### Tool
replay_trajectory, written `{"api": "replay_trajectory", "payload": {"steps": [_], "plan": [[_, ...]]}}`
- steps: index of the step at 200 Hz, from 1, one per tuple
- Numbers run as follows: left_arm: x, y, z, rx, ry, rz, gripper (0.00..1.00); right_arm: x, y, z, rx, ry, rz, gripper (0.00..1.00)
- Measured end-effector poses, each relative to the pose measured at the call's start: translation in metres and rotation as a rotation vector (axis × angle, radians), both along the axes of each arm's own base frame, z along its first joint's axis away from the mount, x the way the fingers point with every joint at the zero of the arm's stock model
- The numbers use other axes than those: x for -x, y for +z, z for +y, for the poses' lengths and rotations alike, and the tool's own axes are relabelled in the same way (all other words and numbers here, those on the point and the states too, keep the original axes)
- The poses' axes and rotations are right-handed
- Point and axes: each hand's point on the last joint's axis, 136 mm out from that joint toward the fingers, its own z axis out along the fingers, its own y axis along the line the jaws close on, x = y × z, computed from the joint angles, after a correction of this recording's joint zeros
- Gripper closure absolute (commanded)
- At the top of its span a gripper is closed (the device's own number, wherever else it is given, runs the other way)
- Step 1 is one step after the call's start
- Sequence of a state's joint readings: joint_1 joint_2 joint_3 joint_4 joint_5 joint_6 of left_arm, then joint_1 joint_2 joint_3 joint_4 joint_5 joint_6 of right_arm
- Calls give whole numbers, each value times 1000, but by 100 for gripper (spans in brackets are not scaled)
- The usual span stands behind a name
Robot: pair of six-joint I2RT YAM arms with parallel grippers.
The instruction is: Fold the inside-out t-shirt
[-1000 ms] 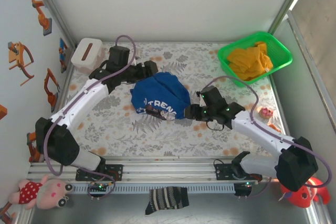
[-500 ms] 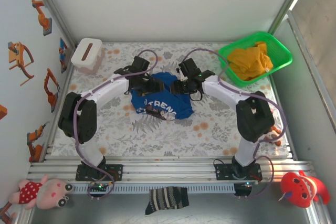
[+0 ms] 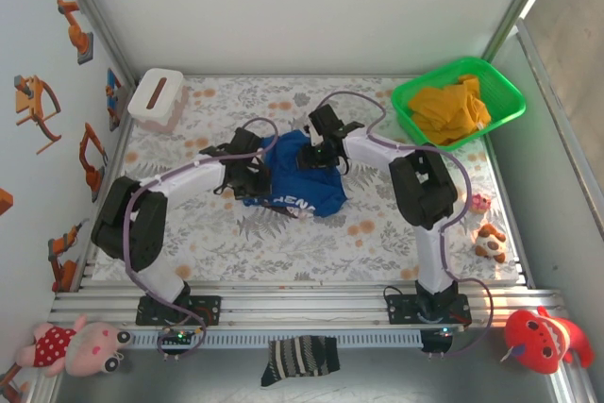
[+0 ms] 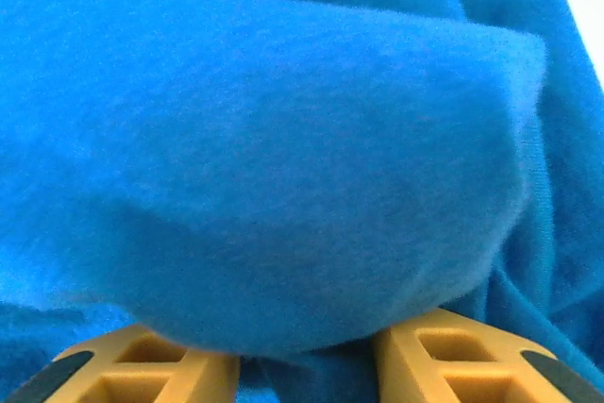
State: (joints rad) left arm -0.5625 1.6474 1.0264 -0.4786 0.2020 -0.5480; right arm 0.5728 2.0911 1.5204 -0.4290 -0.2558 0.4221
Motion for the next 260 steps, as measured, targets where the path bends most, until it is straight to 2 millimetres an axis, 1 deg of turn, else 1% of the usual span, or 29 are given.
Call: {"api": "replay_trajectory", "payload": {"steps": [3, 4, 33, 45, 57, 68, 78, 91, 93, 103, 108, 123, 137, 146, 160, 169, 172, 176, 192, 202, 210, 220, 233, 260], "plan": [[2, 0, 1, 1, 2, -1, 100, -1, 0, 0, -5, 0, 1, 100], [2, 0, 2, 2, 2, -1, 100, -1, 0, 0, -6, -1, 2, 100], [13, -1, 9, -3, 14, 5, 100, -8, 9, -2, -62, -16, 4, 100], [16, -5, 11, -8, 18, 12, 100, -8, 18, -3, -88, -21, -2, 100], [19, -10, 15, -18, 22, 21, 100, -6, 32, -5, -119, -20, -13, 100], [22, -14, 18, -26, 26, 29, 100, -2, 53, -5, -159, -16, -31, 100], [24, -17, 20, -33, 30, 33, 100, 0, 77, -5, -204, -11, -59, 100], [24, -18, 22, -35, 34, 33, 100, 6, 114, -2, -274, 6, -101, 100], [24, -18, 22, -34, 35, 31, 100, 7, 122, -2, -290, 12, -109, 100], [20, -14, 22, -23, 39, 15, 100, 13, 148, 2, -343, 32, -142, 100], [19, -11, 22, -18, 41, 5, 95, 16, 160, 3, -369, 42, -153, 100], [17, -2, 26, -16, 44, -20, 69, 20, 192, 4, -432, 61, -208, 100], [16, 10, 31, -20, 50, -47, 46, 23, 212, 3, -472, 74, -243, 100], [13, 22, 33, -17, 57, -72, 36, 24, 221, 3, -490, 83, -260, 100], [5, 47, 35, -4, 65, -132, 30, 26, 228, 3, -507, 94, -272, 100], [-1, 70, 35, 16, 63, -189, 28, 27, 229, 3, -514, 101, -272, 100], [-3, 75, 35, 22, 66, -200, 28, 27, 229, 3, -515, 102, -271, 100], [-7, 87, 34, 35, 67, -233, 27, 27, 228, 3, -516, 104, -268, 100], [-17, 126, 30, 81, 62, -330, 27, 29, 225, 3, -519, 112, -255, 100], [-22, 145, 26, 108, 50, -377, 27, 30, 223, 3, -521, 114, -250, 100], [-26, 157, 21, 128, 33, -406, 27, 29, 223, 3, -522, 115, -248, 100], [-29, 165, 15, 141, 11, -431, 27, 29, 222, 3, -522, 115, -246, 100], [-30, 166, 5, 148, -36, -447, 27, 30, 221, 4, -523, 118, -241, 100], [-22, 147, -23, 120, -177, -453, 28, 29, 217, 5, -525, 123, -229, 100]]}}
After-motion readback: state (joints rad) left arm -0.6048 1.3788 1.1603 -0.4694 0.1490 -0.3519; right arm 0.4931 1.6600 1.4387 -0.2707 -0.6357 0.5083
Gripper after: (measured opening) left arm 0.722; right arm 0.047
